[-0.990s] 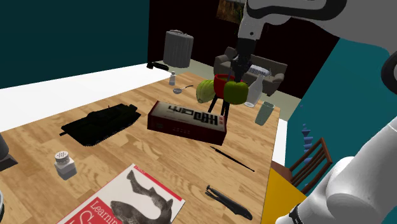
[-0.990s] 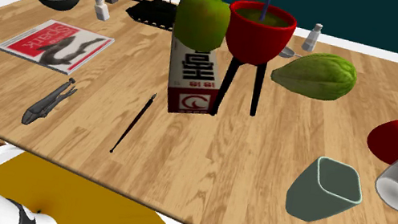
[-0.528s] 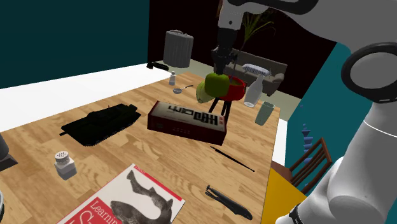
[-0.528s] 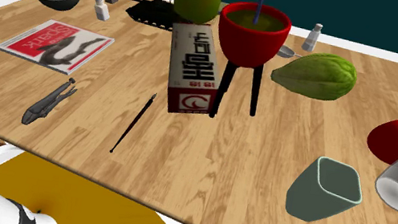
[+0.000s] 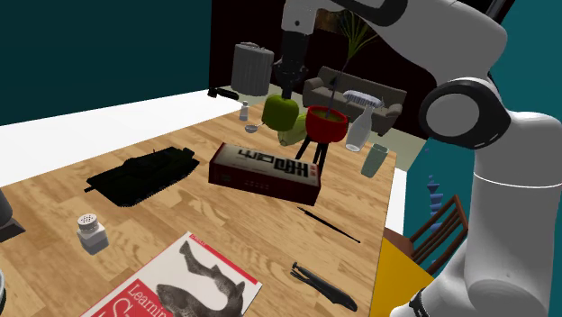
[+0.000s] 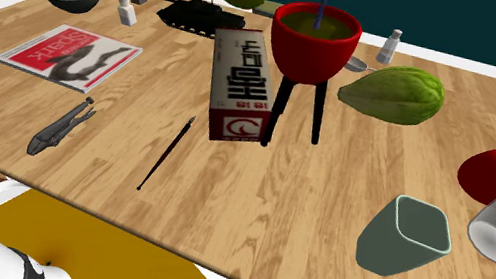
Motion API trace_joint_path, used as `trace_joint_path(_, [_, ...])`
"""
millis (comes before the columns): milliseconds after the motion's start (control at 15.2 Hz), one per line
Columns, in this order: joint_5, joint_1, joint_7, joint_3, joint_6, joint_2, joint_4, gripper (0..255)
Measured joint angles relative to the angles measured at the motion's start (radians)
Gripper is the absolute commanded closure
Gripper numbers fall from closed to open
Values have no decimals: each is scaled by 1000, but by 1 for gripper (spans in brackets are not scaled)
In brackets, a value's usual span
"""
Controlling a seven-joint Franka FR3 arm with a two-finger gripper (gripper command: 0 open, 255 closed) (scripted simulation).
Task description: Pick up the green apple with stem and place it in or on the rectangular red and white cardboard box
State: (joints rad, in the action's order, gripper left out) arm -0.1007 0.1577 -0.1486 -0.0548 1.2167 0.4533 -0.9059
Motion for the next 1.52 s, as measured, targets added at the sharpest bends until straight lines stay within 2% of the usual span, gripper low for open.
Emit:
trace_joint_path(726, [8, 12, 12, -2, 206, -95, -300, 255])
trace_joint_path(1518, [10, 17, 24, -2, 380, -128, -507, 255])
